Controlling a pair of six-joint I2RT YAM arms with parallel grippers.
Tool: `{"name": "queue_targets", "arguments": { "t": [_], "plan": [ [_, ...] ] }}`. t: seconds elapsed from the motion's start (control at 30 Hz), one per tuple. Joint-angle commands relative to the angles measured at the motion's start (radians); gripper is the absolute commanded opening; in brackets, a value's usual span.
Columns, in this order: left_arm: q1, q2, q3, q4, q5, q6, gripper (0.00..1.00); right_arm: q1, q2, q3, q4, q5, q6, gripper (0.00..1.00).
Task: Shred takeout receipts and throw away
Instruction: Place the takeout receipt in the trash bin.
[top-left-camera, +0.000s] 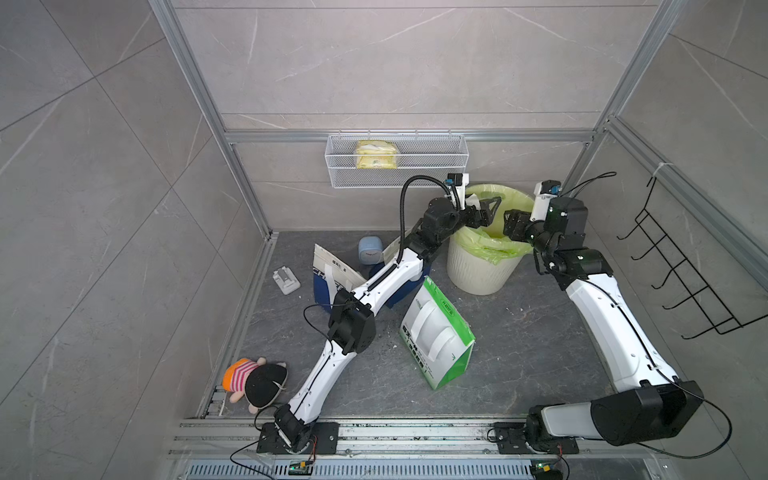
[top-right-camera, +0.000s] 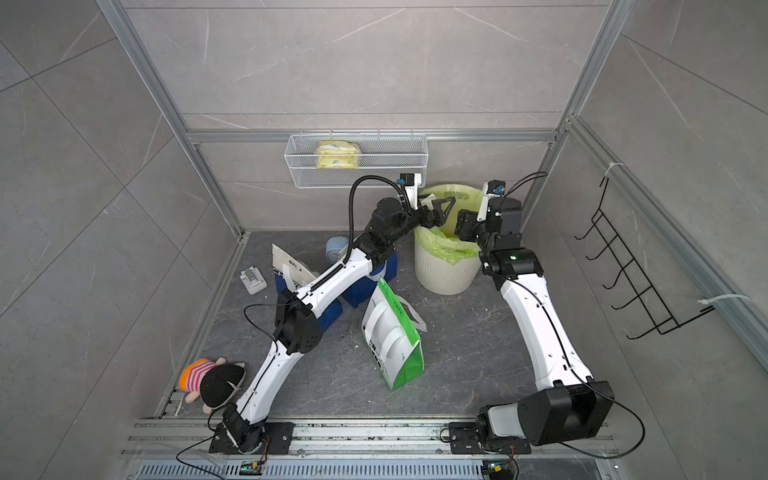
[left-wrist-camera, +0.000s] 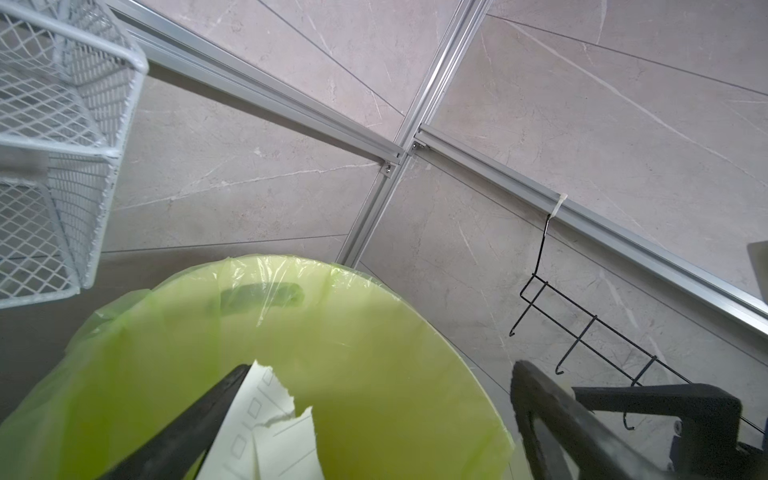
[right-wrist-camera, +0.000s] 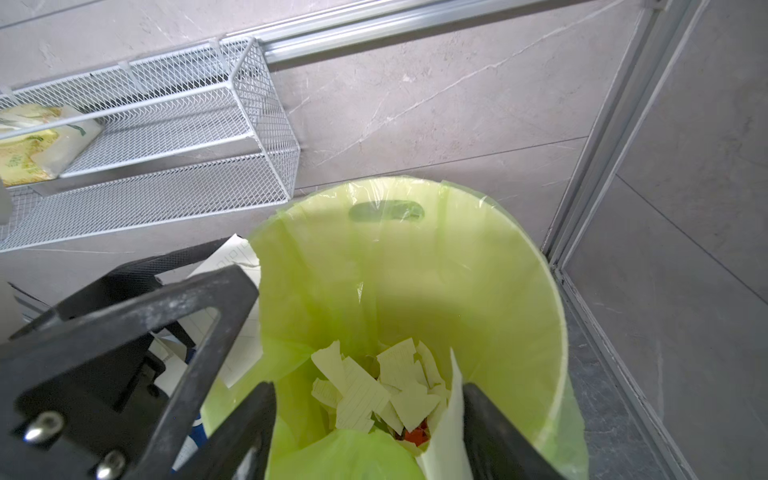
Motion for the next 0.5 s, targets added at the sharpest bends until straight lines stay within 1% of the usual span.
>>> {"name": "queue_targets", "arguments": {
  "t": [0.0, 0.1, 0.17, 0.27, 0.33, 0.4, 0.47],
  "plan": [
    [-0.008, -0.115, 0.03, 0.009, -0.085, 0.057, 0.99, -0.003, -0.028, 0.013, -0.016, 0.051, -0.011, 0.74],
    [-0.009, -0.123, 0.031, -0.01, -0.144, 0.058, 0.99, -0.008, -0.01, 0.022, -0.018, 0.074, -0.002, 0.75],
    [-0.009, -0.158, 0.028, -0.011, -0.148, 0.05, 0.99, -0.015, 0.005, 0.022, -0.006, 0.07, 0.013, 0.75],
    [-0.008, -0.155, 0.032, -0.01, -0.181, 0.006, 0.99, -0.027, 0.039, 0.042, 0.015, 0.035, 0.038, 0.75],
    [-0.003, -0.14, 0.064, -0.022, -0.185, -0.024, 1.0, -0.032, 0.068, 0.069, 0.022, 0.01, 0.058, 0.75],
    [0.003, -0.075, 0.119, -0.061, -0.173, -0.052, 0.99, -0.036, 0.091, 0.084, 0.038, -0.008, 0.084, 0.75],
    [0.009, -0.054, 0.134, -0.06, -0.163, -0.08, 0.99, -0.048, 0.117, 0.1, 0.053, -0.042, 0.117, 0.75]
  ]
}}
